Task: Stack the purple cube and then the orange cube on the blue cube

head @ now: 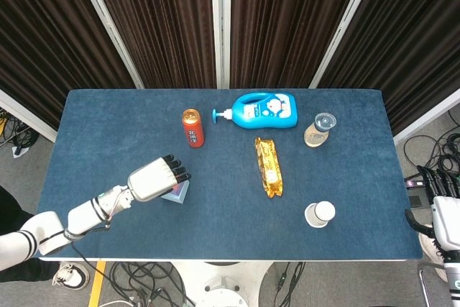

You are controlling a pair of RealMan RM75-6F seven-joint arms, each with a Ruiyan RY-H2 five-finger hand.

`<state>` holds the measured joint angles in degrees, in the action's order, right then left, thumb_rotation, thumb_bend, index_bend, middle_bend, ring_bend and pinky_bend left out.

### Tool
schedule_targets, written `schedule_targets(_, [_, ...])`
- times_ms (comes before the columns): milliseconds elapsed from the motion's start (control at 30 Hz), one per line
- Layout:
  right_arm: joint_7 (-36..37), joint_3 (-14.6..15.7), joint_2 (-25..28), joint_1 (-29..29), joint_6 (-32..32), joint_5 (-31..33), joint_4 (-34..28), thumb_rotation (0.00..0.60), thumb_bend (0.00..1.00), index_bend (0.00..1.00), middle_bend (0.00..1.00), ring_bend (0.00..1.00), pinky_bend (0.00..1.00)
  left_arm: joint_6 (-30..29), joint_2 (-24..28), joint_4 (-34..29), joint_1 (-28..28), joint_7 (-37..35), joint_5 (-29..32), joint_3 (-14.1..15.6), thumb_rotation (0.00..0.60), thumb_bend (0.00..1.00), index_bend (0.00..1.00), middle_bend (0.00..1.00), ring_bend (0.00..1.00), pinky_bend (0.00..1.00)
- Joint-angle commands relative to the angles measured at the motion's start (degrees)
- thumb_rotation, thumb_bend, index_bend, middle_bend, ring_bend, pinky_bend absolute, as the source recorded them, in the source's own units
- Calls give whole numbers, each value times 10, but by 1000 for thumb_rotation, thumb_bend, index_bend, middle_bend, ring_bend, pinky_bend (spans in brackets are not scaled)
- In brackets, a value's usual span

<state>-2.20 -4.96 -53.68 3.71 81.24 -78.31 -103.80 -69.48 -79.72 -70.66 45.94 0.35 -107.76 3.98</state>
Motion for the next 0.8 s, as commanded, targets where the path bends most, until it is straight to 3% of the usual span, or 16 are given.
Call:
schedule_targets(33, [0,0,0,-1,1,0,1,600,232,39,91,0,0,6,3,-2,1,0,1,3,600,297,351,472,362,411])
schedule_targets(167, [2,0,1,0,0,1,0,600,232,39,91,0,0,19,11,-9,2,7,8,6,600,263,260,335,297,365])
schedule_targets(400, [4,0,2,-1,0,0,1,600,232,39,91,0,0,17,40,-35,-8,25,33,-5,600,230,164,253,248,332])
schedule_targets(500, [6,0,3,-1,0,0,1,600,232,39,91,0,0,44,83,-87,-23,33,75,-3,600,219,139,217,209,319])
schedule_targets(667, [10,-1,4,-1,0,2,1,600,232,39,91,0,0,80,187,-212,-65,106,146,18,600,175,116,174,158,287])
schedule_targets(800, [7,-1,4,0,-1,2,0,600,233,39,91,0,0,73,230,-254,-108,148,186,37,600,173,116,172,155,283])
